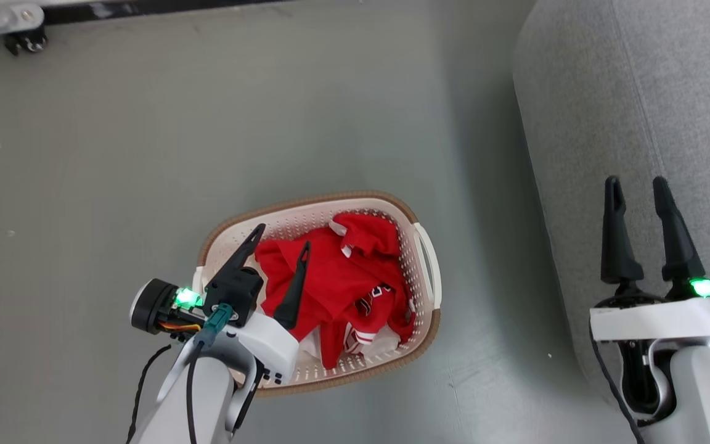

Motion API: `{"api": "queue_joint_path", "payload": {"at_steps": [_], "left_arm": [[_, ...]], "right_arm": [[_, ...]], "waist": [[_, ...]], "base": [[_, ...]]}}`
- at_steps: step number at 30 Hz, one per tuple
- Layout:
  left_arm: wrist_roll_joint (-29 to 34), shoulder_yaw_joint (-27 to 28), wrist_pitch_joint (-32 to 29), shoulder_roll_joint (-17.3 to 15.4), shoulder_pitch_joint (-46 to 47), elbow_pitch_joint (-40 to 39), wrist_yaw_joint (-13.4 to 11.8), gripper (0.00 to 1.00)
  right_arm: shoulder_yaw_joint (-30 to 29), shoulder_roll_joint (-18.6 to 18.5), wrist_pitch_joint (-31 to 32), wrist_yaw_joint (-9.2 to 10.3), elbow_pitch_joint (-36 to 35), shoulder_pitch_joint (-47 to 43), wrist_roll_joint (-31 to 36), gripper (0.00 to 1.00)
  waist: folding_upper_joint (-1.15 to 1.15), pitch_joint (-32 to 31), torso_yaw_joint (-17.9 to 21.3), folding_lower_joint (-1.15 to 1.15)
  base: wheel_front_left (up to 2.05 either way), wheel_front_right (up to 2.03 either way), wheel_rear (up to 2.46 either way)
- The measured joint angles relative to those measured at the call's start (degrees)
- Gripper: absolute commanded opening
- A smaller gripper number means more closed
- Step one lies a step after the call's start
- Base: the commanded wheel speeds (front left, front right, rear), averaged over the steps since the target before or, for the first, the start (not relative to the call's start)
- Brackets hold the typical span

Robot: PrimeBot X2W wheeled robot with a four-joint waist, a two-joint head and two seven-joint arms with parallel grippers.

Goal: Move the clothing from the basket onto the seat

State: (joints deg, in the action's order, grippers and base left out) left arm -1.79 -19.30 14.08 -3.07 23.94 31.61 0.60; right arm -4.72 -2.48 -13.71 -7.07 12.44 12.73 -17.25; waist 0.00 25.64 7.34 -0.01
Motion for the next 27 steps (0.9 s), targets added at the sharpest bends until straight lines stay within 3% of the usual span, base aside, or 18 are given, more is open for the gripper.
{"api": "queue_joint_path", "payload": {"at_steps": [27], "left_arm": [[0.47, 1.49, 0.04, -1.56, 7.42, 10.20, -0.10, 1.00]], "right_arm": [[3.04, -0.02, -0.59, 0.00, -1.85, 11.11, -0.98, 1.00]], "waist": [[0.00, 13.26, 5.75, 0.00]], "base": [[0.00, 0.00, 0.00]]}}
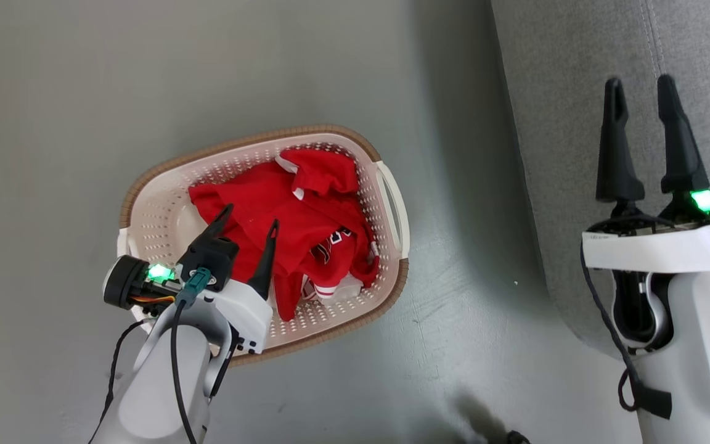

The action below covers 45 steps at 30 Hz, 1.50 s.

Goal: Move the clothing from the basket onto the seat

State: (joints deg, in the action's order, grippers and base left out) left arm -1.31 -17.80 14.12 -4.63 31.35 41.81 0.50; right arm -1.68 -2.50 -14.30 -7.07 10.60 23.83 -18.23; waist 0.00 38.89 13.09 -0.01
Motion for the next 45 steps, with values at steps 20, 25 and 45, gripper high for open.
{"api": "queue_joint_path", "payload": {"at_steps": [20, 25, 45], "left_arm": [[-0.60, -0.04, -0.07, 0.07, 3.58, 6.17, 1.03, 1.00], [-1.02, -0.01, -0.97, 0.07, 4.93, 7.64, 1.53, 1.00], [-4.21, 2.94, -3.23, 0.64, 9.13, 12.80, 1.68, 1.00]], "right_arm": [[0.00, -0.02, -0.14, 0.00, -1.72, 5.05, -0.46, 1.00], [0.00, -0.02, -0.15, 0.00, -2.71, 7.54, -0.46, 1.00], [0.27, -0.07, -0.15, 0.00, -2.76, 12.70, -0.30, 1.00]], "waist": [[0.00, 6.11, 2.69, 0.00], [0.00, 7.42, 3.33, 0.00], [0.00, 11.04, 3.71, 0.00]], "base": [[0.00, 0.00, 0.00], [0.00, 0.00, 0.00], [0.00, 0.00, 0.00]]}}
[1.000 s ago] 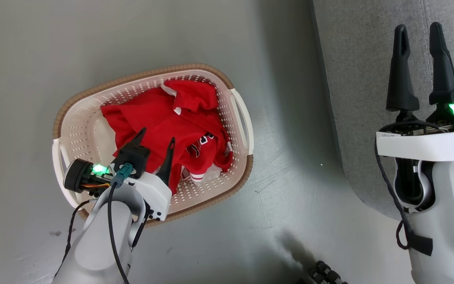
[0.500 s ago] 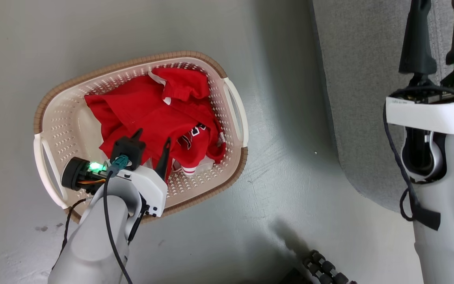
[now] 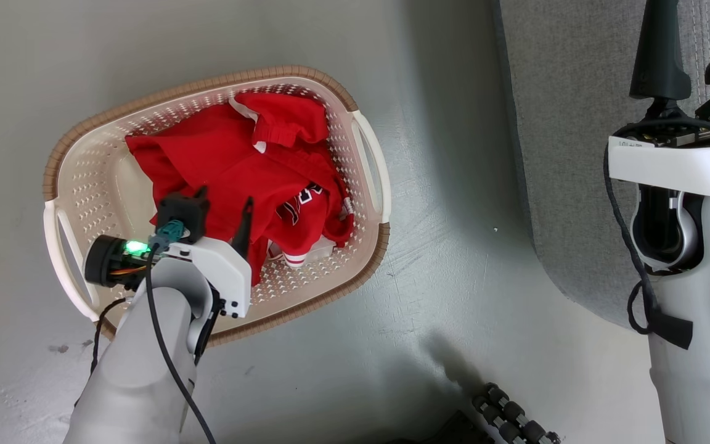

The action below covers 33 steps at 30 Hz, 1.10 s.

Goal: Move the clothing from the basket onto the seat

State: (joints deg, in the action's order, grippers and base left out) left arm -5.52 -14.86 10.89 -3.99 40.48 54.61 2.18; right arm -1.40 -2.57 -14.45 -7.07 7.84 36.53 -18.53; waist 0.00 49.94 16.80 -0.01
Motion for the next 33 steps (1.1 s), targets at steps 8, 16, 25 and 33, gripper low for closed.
{"api": "queue_joint_path", "payload": {"at_steps": [8, 16, 25, 33], "left_arm": [[-0.92, 2.16, 0.07, -0.14, 0.94, 1.15, -3.16, 1.00], [-5.42, 4.35, -1.10, 0.48, 0.95, 3.20, -1.08, 1.00], [-7.93, 4.98, -3.18, 0.81, 2.77, 4.71, 1.44, 1.00], [-7.73, 3.08, -3.83, 0.92, 4.38, 5.22, 2.38, 0.91]], "right_arm": [[-0.30, 0.00, 0.00, 0.00, 0.31, 0.01, 0.00, 1.00], [-0.14, 0.00, 0.00, 0.00, 0.34, 0.16, 0.00, 1.00], [-0.15, 0.00, 0.00, 0.00, 0.49, 0.16, -0.01, 1.00], [0.20, 0.00, 0.00, 0.00, 0.60, 0.19, -0.13, 1.00]], "waist": [[0.00, 0.10, -0.12, 0.00], [0.00, 0.40, 0.05, 0.00], [0.00, 0.95, 0.86, 0.00], [0.00, 1.38, 1.35, 0.00]], "base": [[0.00, 0.00, 0.00], [0.00, 0.00, 0.00], [0.00, 0.00, 0.00], [0.00, 0.00, 0.00]]}}
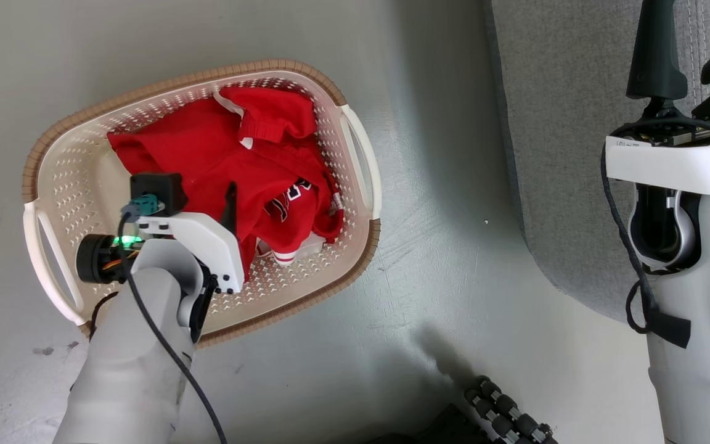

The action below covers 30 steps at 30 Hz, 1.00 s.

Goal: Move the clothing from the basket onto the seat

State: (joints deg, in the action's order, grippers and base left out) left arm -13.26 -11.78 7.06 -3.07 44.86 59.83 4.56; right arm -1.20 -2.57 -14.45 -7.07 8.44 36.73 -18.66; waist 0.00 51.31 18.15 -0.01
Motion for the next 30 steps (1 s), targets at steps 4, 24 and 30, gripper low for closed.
{"api": "queue_joint_path", "payload": {"at_steps": [4, 24, 30], "left_arm": [[0.85, -1.26, 0.03, 0.10, 0.10, 0.18, 0.49, 0.35], [4.11, -4.72, 5.48, -0.71, 0.21, -2.08, 1.05, 0.00], [4.70, -4.78, 6.60, -1.54, 0.20, -4.33, 0.90, 0.00]], "right_arm": [[-0.01, 0.00, 0.00, 0.00, 0.00, 0.01, 0.01, 1.00], [-0.25, 0.00, 0.00, 0.00, 0.53, 0.07, 0.13, 1.00], [-0.03, 0.00, 0.00, 0.00, 1.02, 0.03, 1.20, 1.00]], "waist": [[0.00, 0.05, 0.09, 0.00], [0.00, -1.52, -0.84, 0.00], [0.00, -2.85, -1.62, 0.00]], "base": [[0.00, 0.00, 0.00], [0.00, 0.00, 0.00], [0.00, 0.00, 0.00]]}}
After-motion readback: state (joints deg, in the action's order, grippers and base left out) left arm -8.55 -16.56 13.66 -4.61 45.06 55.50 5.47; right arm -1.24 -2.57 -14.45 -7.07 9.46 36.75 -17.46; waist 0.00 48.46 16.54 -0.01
